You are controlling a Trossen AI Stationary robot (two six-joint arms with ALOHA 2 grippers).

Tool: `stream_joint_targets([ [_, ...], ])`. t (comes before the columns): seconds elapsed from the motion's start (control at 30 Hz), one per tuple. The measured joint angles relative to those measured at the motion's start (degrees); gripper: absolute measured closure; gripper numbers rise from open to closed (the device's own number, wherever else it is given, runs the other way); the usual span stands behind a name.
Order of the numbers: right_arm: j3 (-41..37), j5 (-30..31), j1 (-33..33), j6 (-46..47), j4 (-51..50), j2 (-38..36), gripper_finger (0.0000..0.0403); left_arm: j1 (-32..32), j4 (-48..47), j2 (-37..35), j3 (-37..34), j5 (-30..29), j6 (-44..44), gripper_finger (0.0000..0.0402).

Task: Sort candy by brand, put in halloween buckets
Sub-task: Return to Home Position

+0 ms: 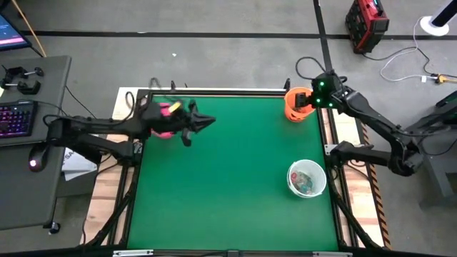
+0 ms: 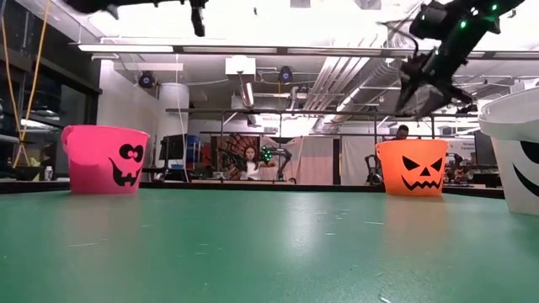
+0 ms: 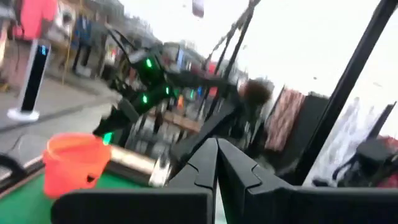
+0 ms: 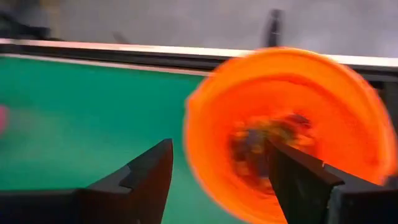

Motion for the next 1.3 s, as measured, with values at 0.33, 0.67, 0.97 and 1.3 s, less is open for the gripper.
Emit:
stream_joint_targets([
  [0.33, 8.3, -7.0, 2.0, 2.6, 0.1, -4.0, 0.0158, 0.3, 12.4, -19.3, -23.9, -4.7, -4.3, 0.0402],
  [0.67, 9.5, -14.9, 9.2, 10.4, -3.2, -4.7, 0.0158, 0.0, 8.9, -42.6, -39.8, -6.2, -9.6, 0.0402],
  [0.97, 9.5, -19.3, 20.3, 4.5, -9.3, -5.2, 0.0178, 0.1, -3.5, -50.6, -40.1, -7.9, -12.3, 0.0402],
  [1.3, 5.7, -19.1, 31.0, 1.2, -17.3, -19.5, 0.0349, 0.1, -4.0, -50.5, -40.1, -7.9, -16.7, 0.0402],
])
